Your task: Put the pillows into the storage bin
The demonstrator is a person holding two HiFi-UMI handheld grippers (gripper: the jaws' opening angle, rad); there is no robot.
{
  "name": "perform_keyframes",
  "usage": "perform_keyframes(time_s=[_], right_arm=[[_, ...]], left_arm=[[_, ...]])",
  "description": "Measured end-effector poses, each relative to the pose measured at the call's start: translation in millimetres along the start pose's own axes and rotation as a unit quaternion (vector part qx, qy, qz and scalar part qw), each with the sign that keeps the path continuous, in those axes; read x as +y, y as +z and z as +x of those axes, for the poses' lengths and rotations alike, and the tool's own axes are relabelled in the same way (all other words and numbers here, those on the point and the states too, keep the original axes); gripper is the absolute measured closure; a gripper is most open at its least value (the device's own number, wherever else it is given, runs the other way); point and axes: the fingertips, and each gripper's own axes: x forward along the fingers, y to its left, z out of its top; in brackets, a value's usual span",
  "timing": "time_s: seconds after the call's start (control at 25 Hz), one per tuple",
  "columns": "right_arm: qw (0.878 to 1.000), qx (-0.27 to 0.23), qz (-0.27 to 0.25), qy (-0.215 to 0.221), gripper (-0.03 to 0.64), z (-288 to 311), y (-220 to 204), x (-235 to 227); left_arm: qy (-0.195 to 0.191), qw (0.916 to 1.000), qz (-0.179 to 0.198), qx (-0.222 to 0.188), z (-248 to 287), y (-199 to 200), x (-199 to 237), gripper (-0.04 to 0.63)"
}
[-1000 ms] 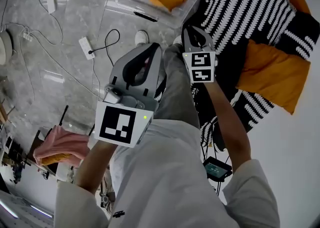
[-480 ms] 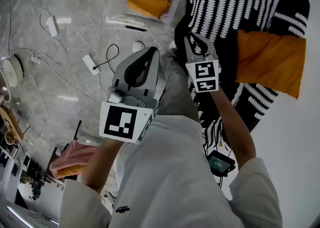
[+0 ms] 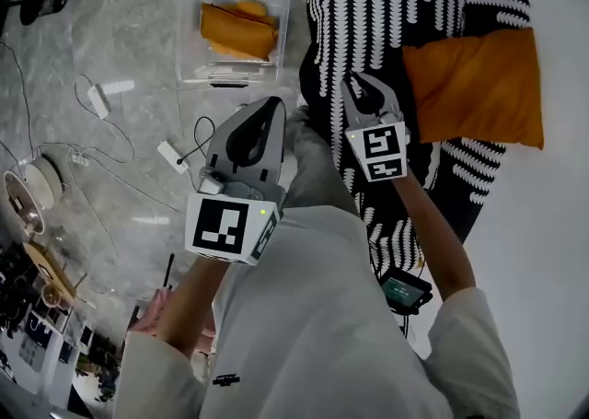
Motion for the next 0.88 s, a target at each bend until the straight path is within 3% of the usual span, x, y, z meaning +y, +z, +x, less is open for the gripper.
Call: perform_keyframes(time_s=[0.32, 0.64, 0.88], right_arm=[[0.999, -0.016, 0.018, -0.043, 0.545, -54, -3, -78], [0.990, -0.035, 0.056, -0.128, 0.512, -133, -22, -178], [0.980, -0.029, 0.078, -0.180, 0.480, -167, -51, -252]], left_arm=[[-0.029, 0.9988, 0.039, -0.009, 34, 36, -63, 0.594], [-0.050, 0.9966, 0.062, -0.019, 58, 58, -140, 0.594], [-0.062, 0.9955, 0.067, -0.024, 84, 62, -175, 0.594]])
